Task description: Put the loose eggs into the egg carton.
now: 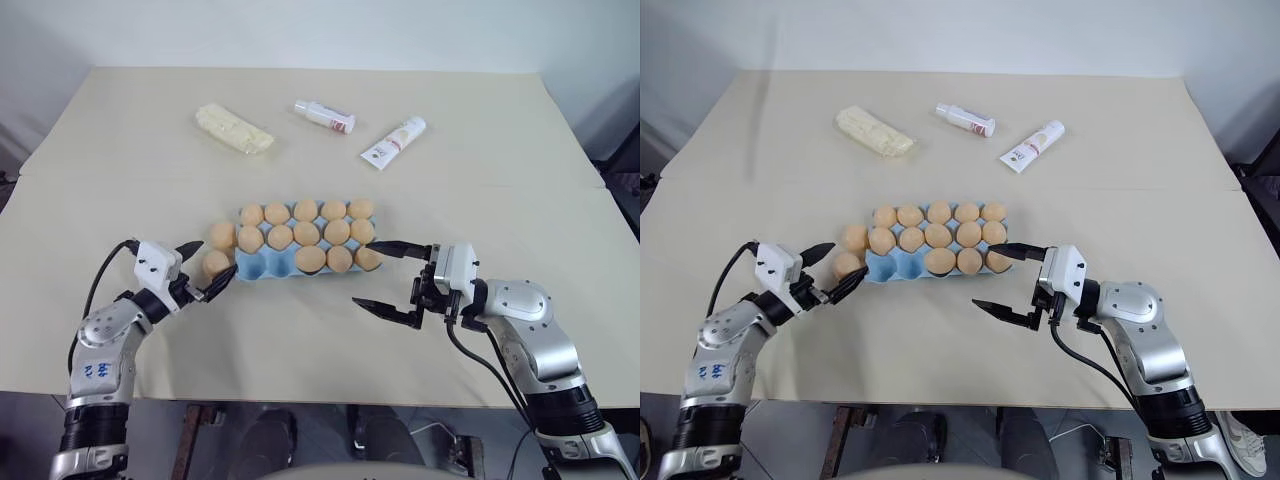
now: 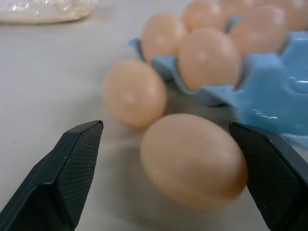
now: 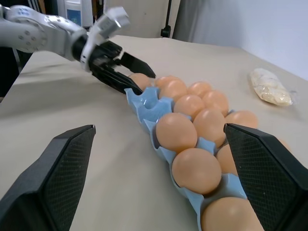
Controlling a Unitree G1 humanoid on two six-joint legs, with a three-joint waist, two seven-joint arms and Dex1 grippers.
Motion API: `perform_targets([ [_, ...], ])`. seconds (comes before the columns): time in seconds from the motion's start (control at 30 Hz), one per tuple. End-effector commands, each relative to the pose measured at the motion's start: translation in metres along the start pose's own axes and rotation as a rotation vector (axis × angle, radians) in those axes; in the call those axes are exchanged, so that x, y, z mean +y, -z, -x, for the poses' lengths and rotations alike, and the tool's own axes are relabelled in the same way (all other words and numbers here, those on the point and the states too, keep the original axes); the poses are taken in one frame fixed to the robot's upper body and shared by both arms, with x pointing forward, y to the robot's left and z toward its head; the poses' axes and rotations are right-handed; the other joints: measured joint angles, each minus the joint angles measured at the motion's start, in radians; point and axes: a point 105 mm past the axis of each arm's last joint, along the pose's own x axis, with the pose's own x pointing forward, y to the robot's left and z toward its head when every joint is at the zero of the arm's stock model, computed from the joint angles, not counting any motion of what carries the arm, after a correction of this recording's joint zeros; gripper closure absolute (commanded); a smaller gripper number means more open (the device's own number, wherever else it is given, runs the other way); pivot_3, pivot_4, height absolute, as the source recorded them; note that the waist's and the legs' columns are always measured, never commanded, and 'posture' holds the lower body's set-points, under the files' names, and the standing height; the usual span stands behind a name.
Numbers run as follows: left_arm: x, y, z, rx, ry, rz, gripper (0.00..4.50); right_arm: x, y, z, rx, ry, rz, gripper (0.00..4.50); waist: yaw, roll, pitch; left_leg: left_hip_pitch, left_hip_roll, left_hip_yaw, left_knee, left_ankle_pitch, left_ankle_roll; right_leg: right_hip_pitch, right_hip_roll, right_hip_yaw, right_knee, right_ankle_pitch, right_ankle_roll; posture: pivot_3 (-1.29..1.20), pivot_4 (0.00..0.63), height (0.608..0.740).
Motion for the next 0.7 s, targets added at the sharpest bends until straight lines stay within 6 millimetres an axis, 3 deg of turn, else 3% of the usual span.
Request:
perform_targets([
  [0.03,-0.001,0.002,-0.005,-0.015,-0.001,0.027,0.03,0.002,-0.011,-0.001,-0.029,0.010,0.028,0.00,0.002,0.000,0.000,0.000,0.000,0.000,0.000,0.000,0.000,0.000,0.000,0.000,0.000,0.000,0.000,0.00,0.150,0.740],
  [0.27,-0.007,0.005,-0.007,-0.014,0.031,0.065,2.08,0.002,-0.011,0.001,-0.024,0.029,0.028,0.00,0.003,0.000,0.000,0.000,0.000,0.000,0.001,0.001,-0.001,0.000,0.000,0.000,0.001,0.000,0.000,0.00,0.150,0.740],
  [0.37,-0.002,0.000,-0.001,-0.030,0.017,0.048,2.22,0.003,-0.010,0.001,-0.019,0.035,0.028,0.00,0.003,0.000,0.000,0.000,0.000,0.000,0.001,0.001,-0.001,0.000,0.000,0.000,0.001,0.000,0.000,0.00,0.150,0.740],
  [0.43,-0.001,-0.014,0.006,-0.082,0.028,0.017,2.22,0.003,-0.009,0.002,-0.016,0.041,0.028,0.00,0.001,0.000,0.000,0.000,0.000,0.000,0.001,0.001,-0.001,0.000,0.000,0.000,0.001,0.000,0.000,0.00,0.150,0.740],
  [0.57,-0.028,-0.045,0.006,-0.127,0.218,-0.075,2.22,0.003,-0.007,0.004,-0.009,0.054,0.025,0.00,0.001,-0.002,0.001,-0.001,0.001,0.000,0.000,0.001,-0.001,-0.001,0.000,0.000,0.000,0.000,0.000,0.00,0.150,0.740],
  [0.7,-0.053,-0.065,-0.016,-0.158,0.360,-0.119,2.22,0.004,-0.006,0.005,-0.005,0.061,0.024,0.00,0.015,-0.001,0.001,-0.001,-0.001,-0.001,0.001,0.001,0.000,0.000,-0.001,0.000,0.000,0.000,0.000,0.00,0.150,0.740],
])
